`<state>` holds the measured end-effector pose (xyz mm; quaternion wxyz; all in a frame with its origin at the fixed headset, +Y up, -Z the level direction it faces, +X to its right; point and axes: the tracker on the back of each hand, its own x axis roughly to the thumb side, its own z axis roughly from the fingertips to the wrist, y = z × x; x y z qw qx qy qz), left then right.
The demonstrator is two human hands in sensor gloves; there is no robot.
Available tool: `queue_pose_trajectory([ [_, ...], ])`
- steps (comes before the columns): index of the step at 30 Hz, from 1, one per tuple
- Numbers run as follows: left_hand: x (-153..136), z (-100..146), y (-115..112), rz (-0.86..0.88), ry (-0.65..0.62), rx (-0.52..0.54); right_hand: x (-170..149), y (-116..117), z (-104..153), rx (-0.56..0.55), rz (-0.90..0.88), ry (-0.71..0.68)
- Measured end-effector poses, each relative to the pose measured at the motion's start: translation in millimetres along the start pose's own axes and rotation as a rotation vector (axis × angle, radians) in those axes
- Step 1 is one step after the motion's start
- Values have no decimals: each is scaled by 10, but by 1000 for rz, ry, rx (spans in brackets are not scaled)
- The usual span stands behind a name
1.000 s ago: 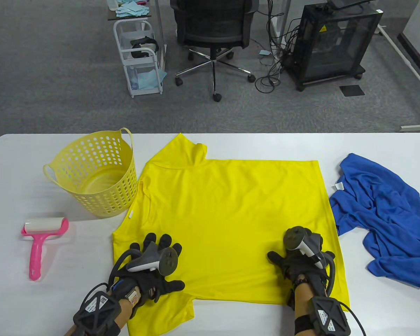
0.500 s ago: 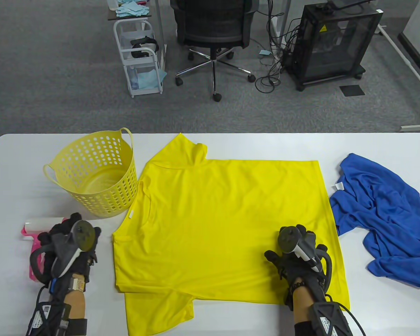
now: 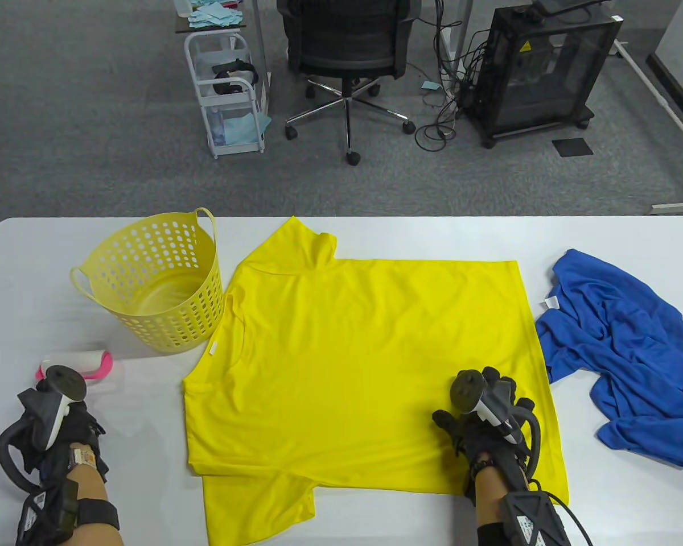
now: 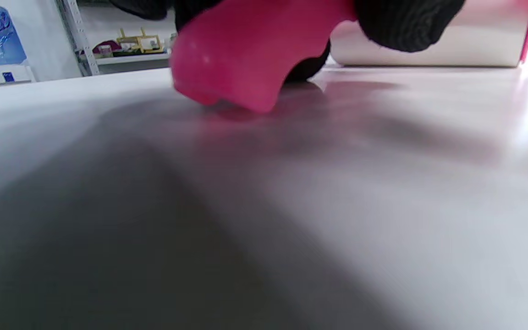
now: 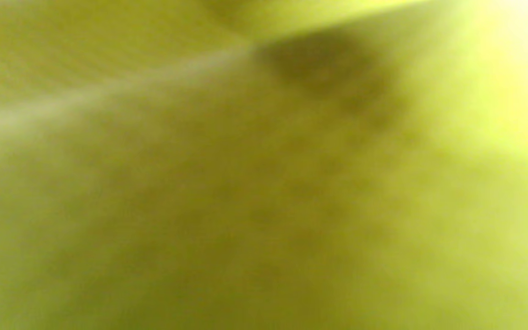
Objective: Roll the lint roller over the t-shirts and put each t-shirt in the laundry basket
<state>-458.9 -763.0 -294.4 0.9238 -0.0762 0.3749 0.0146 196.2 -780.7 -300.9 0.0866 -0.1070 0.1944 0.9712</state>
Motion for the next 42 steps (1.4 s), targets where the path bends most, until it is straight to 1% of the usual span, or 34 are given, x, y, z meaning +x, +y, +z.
queue_pose_trajectory([
  [2,8,30,44,15,-25,54,2,22,-9,31,-1,-2],
  [4,31,85,132,64,-68,62,6,26,-12,35,6,2],
  [5,49,122,200,123,-114,81,7,19,-10,25,12,5],
  [6,62,148,243,165,-140,77,7,14,-7,19,12,5],
  [8,122,253,393,285,-246,27,7,30,-13,27,7,-3],
  [9,144,297,449,306,-282,27,9,44,-20,43,4,-7],
  [10,190,378,546,329,-350,18,16,63,-25,61,2,-13],
  [12,270,539,681,299,-416,-30,32,77,-30,78,7,-11],
  [13,323,645,739,276,-475,-60,36,83,-33,79,14,-11],
  [14,363,712,764,265,-515,-62,41,84,-32,78,18,-11],
  [16,476,841,770,285,-582,-35,39,95,-38,90,19,-8],
  [18,674,997,730,318,-709,-100,18,128,-55,138,-5,-2],
  [20,853,1160,684,338,-798,-120,14,130,-57,139,-14,-1],
  [21,937,1239,660,340,-828,-101,16,129,-56,137,-11,-2],
  [23,1142,1433,576,289,-884,-29,14,134,-63,143,-7,-1],
  [25,1335,1617,450,159,-933,19,12,135,-59,151,-13,-2],
  [28,1493,1744,320,70,-957,22,15,136,-55,160,-13,-5],
  [31,1659,1741,213,62,-930,31,15,137,-59,165,-14,-8],
  [33,1812,1692,193,19,-901,54,17,138,-59,167,-13,-9],
  [34,1921,1651,202,-11,-877,88,18,138,-59,169,-12,-10],
  [36,2158,1565,232,-70,-852,123,20,141,-62,174,-16,-12],
  [38,2353,1493,264,-83,-835,129,23,145,-66,181,-22,-14],
  [42,2823,1326,286,-83,-743,141,28,152,-65,193,-31,-18],
])
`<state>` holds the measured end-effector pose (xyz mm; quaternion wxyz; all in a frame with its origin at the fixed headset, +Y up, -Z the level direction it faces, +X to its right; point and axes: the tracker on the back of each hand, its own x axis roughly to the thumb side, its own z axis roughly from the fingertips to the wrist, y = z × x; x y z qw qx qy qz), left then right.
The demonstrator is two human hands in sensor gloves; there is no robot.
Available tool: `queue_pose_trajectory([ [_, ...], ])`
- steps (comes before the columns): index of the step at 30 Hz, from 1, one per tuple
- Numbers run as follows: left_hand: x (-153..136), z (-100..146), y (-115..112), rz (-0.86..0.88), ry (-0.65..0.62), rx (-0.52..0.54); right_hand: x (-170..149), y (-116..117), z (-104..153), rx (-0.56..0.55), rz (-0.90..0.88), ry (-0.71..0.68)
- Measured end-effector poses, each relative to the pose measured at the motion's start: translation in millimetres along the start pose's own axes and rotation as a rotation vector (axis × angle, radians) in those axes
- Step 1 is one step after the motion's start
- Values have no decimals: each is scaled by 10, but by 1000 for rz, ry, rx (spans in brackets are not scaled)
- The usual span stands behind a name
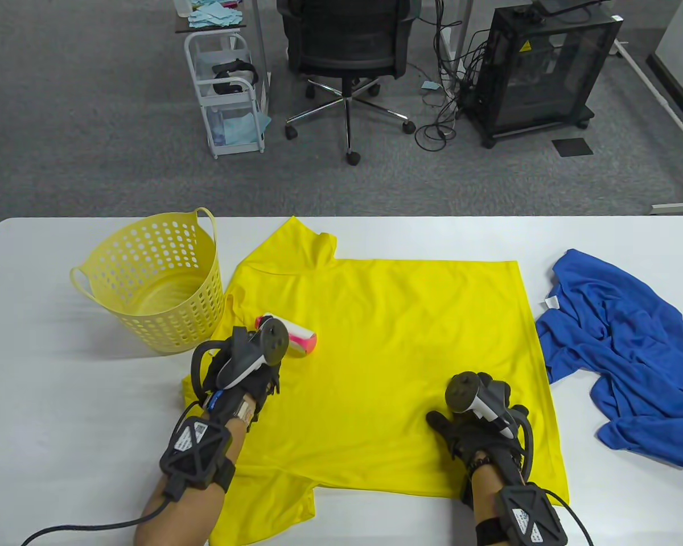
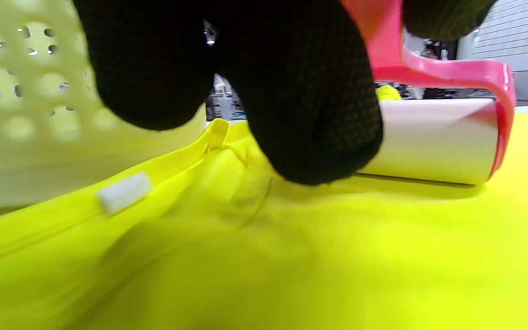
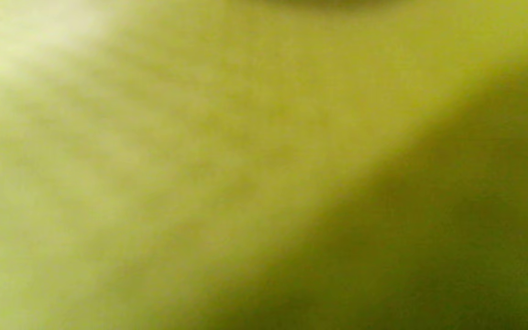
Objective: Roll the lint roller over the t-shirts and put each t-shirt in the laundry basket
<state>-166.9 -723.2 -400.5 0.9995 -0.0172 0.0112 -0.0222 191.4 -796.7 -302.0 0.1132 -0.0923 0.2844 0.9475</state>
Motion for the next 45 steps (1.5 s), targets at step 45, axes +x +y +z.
queue_pose_trajectory([
  [45,-32,309,17,-11,-127,-121,27,21,-41,13,6,7],
])
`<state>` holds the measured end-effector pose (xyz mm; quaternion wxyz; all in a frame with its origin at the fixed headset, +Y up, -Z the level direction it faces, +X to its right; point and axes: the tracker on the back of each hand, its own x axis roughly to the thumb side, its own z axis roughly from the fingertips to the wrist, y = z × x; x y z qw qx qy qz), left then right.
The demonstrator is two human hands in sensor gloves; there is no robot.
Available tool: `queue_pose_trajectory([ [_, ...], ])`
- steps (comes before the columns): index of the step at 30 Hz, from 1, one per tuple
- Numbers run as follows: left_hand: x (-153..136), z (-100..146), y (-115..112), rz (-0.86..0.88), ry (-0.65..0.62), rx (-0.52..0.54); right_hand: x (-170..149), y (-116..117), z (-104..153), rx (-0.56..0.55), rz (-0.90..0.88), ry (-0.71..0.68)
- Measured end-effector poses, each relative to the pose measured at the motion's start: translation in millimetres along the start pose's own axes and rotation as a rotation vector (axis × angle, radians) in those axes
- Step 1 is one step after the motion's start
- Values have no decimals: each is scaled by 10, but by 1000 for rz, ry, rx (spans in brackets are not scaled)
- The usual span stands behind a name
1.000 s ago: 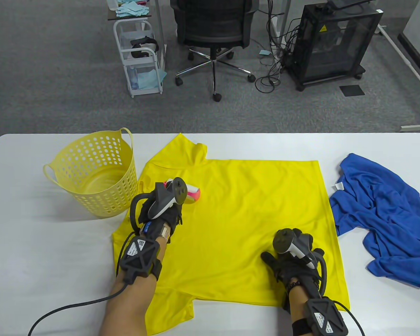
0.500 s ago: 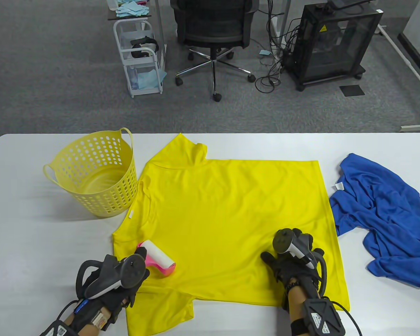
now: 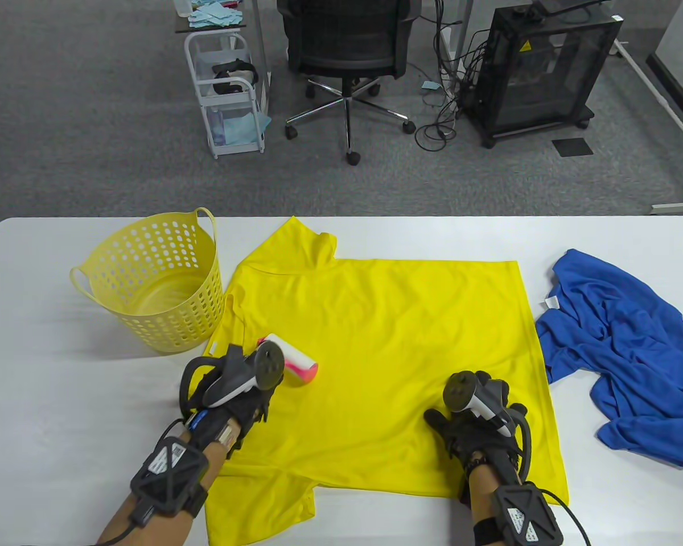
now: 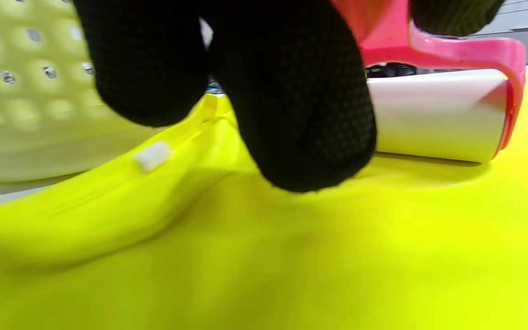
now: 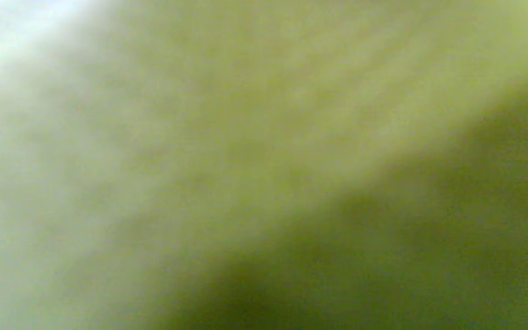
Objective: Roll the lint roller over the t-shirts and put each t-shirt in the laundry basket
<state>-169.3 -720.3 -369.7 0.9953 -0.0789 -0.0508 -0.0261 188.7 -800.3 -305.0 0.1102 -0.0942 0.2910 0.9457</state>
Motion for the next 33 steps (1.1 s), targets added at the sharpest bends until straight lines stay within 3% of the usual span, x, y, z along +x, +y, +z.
queue_pose_trajectory([
  [6,197,-672,20,-8,136,31,-3,11,-4,13,-14,0],
  [11,215,-710,-48,98,162,10,-11,12,-13,14,-22,-5],
  [15,138,-485,-22,12,103,-27,-13,13,-18,14,-21,-4],
  [27,-511,906,-233,-24,-55,-118,-17,12,-22,8,-14,3],
  [33,-650,1159,-303,-10,-63,-94,-17,12,-23,5,-14,3],
])
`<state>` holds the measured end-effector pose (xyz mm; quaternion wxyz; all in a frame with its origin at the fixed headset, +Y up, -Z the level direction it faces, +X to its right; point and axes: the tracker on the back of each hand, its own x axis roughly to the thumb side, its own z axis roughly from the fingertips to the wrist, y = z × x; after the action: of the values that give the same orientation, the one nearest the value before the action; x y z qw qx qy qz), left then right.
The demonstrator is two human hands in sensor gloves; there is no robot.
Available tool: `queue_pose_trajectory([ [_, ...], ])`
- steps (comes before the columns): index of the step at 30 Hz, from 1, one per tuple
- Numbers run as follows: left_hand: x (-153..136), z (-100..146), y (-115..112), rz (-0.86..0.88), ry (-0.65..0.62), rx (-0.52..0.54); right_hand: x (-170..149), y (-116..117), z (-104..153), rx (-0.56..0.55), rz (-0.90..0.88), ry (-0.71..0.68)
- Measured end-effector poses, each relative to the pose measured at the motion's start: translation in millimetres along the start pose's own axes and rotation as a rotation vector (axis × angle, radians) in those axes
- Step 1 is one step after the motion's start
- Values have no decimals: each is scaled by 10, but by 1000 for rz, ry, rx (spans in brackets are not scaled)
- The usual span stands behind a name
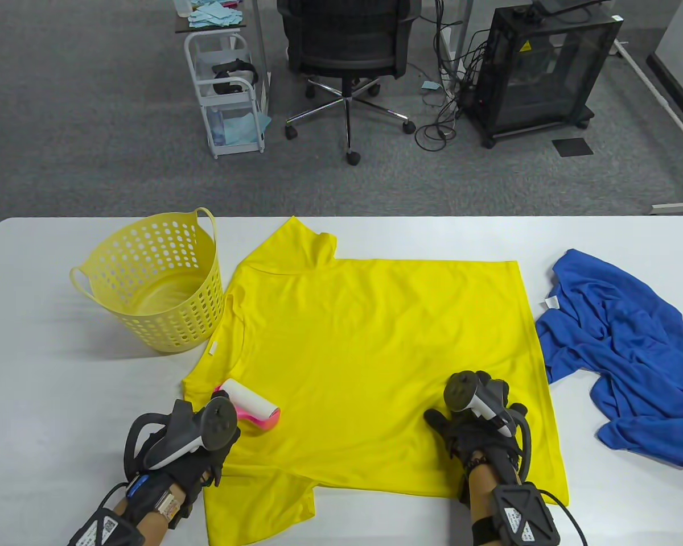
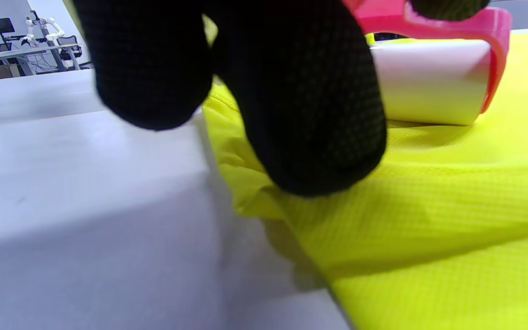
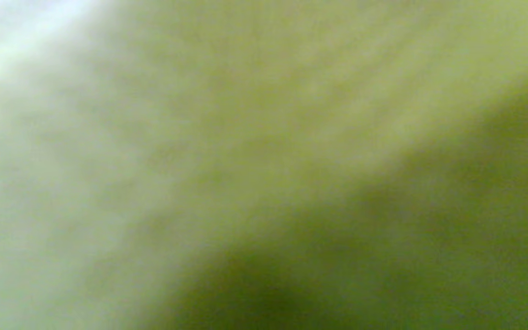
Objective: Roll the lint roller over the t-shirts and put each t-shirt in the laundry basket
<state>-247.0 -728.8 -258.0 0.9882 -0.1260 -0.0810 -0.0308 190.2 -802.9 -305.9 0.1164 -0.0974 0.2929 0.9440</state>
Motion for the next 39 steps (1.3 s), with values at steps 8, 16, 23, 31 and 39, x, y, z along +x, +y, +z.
queue_pose_trajectory([
  [8,209,40,165,71,-94,97,0,1,-1,0,0,0],
  [16,904,-459,420,19,-181,82,3,-5,2,-14,6,1],
  [23,1409,-1041,342,-14,-160,23,5,-13,3,-26,9,-1],
  [31,1746,-1662,515,-21,-42,52,4,-11,0,-23,4,-6],
  [39,1869,-1855,644,16,18,-26,4,-11,-6,-22,-1,-12],
])
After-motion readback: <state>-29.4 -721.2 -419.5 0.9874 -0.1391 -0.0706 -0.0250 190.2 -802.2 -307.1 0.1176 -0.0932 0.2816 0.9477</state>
